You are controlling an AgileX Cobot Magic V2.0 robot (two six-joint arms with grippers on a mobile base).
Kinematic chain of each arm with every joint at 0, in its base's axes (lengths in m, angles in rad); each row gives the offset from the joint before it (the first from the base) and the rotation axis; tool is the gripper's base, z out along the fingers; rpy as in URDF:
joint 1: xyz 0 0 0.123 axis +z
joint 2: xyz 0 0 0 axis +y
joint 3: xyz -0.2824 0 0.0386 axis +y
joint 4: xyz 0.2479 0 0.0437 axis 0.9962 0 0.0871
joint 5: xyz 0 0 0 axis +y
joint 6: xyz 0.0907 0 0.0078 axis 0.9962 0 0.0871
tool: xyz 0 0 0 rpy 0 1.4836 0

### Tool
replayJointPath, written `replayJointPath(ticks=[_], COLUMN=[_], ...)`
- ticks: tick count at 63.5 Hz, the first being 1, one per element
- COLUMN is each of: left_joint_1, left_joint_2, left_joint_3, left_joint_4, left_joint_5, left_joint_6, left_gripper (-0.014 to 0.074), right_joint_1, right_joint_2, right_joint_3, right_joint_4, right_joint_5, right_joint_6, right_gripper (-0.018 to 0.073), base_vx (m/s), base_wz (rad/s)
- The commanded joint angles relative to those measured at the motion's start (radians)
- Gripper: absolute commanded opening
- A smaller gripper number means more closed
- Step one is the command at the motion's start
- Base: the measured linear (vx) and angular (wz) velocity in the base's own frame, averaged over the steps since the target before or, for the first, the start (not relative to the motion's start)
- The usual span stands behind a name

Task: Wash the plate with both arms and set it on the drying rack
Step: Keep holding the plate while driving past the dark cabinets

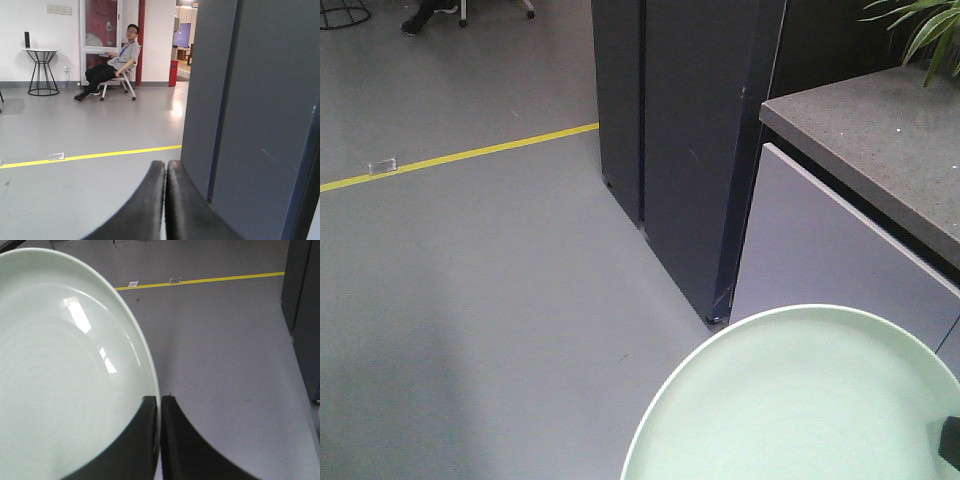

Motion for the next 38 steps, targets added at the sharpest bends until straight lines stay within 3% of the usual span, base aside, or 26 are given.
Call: replayJointPath(ticks=[1, 38], left_joint_1=[-0.007, -0.007], left_joint_2=[-0.013, -0.013], left_joint_3=[-0.025, -0.025], left_joint_4=[-0.009, -0.009], left_joint_5=[-0.076, -0.076], left_joint_6=[-0.005, -0.005], left_gripper=[-0.0006, -0.0006], right_joint_1=[-0.003, -0.003], right_joint_2=[0.011, 0.011], right_joint_3=[-0.023, -0.023], right_joint_4=[0.027, 0.027], right_joint_5=[-0.067, -0.067], right_joint_6=[-0.004, -0.004], right_gripper=[-0.0001, -0.0001], base_vx=[0.01, 0.01], base_wz=[-0.05, -0.05])
